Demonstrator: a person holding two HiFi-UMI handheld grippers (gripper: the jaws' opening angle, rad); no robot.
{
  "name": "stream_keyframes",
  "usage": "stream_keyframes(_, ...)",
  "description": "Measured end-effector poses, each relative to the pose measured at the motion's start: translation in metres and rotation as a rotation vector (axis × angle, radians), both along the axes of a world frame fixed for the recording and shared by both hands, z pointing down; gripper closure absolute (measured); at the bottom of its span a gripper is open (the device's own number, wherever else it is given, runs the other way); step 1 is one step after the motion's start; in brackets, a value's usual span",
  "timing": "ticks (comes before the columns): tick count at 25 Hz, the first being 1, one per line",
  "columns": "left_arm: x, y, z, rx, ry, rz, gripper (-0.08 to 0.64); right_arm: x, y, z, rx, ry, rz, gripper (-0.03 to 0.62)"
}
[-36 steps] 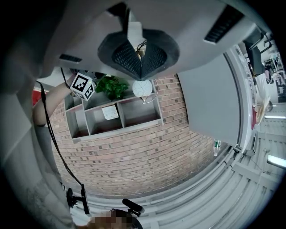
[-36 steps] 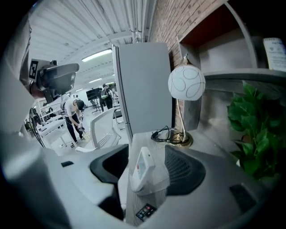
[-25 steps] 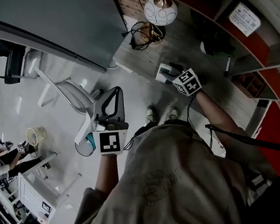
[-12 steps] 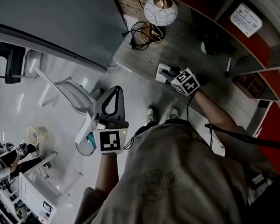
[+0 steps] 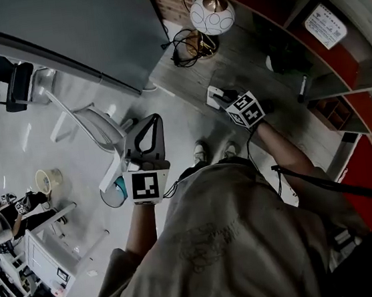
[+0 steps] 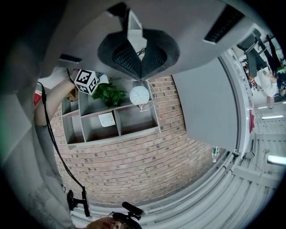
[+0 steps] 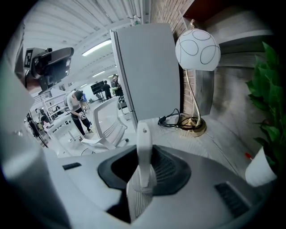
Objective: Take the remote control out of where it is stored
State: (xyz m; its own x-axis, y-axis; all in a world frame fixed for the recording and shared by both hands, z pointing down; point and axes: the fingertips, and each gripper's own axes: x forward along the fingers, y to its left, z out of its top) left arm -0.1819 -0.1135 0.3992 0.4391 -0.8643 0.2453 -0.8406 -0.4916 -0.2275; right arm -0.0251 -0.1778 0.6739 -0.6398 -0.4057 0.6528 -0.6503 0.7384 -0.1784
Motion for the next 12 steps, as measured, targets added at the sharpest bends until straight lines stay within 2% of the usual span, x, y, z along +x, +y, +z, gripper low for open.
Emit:
stream_keyframes(7,-0.001,0.003,0.001,-0.006,0.008,0.001,0.549,-0.003,-0.003,-0.026,0.043,-0.043,0.012,0.500)
stream_keyframes(12,0.006,0.002,-0.004,0.011,0.014,0.026,0.549,-0.009,-0.001,-0.065,0.113,-0.086,-0.017,0.500)
